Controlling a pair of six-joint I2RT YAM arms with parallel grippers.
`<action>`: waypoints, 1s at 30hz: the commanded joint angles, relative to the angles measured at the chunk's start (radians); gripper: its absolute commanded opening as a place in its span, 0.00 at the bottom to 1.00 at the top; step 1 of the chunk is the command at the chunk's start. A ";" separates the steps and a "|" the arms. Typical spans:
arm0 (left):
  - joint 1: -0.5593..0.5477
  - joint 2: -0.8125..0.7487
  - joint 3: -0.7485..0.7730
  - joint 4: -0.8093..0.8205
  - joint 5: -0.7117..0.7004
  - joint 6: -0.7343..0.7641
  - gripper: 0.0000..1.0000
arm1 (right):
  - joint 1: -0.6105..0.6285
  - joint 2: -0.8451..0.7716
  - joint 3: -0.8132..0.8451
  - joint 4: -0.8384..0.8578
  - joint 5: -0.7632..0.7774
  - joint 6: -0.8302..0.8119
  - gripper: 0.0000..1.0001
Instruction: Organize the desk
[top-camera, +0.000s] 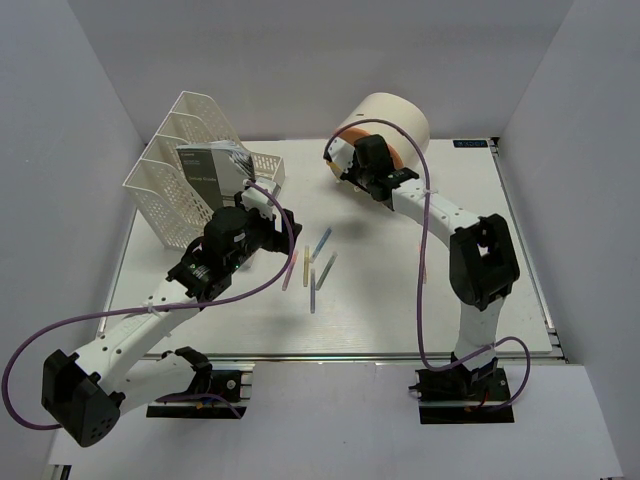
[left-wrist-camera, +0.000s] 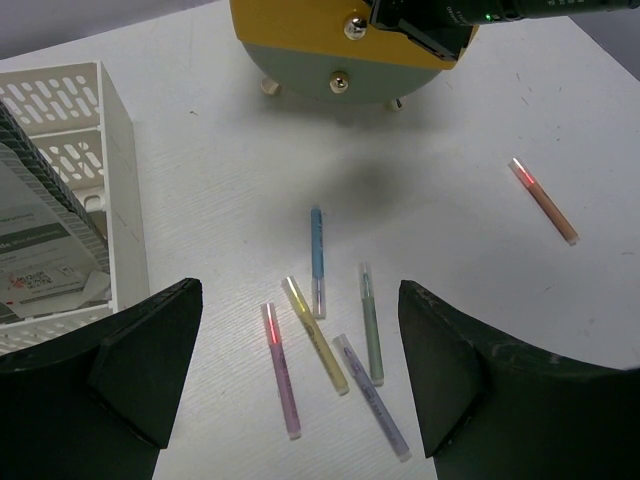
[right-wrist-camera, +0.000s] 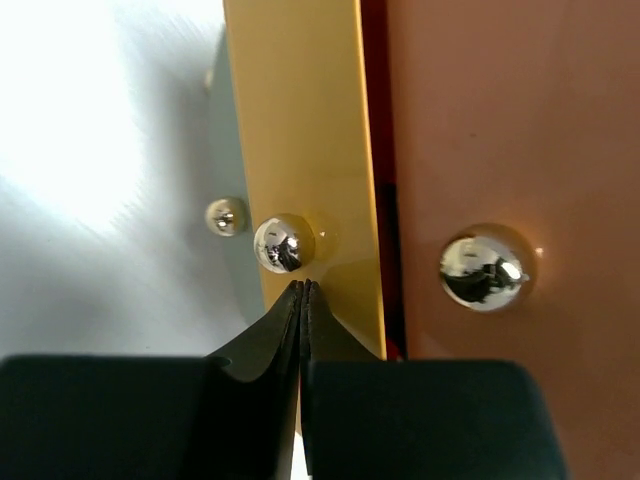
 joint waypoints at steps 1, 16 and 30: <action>-0.002 -0.027 0.000 0.008 0.005 -0.003 0.88 | -0.003 0.003 0.051 0.099 0.111 -0.028 0.00; -0.002 -0.019 -0.005 0.014 0.010 -0.005 0.88 | -0.009 -0.003 0.048 0.090 0.072 -0.029 0.00; 0.016 0.145 -0.040 0.209 0.246 -0.192 0.45 | -0.234 -0.560 -0.358 -0.011 -0.869 0.624 0.64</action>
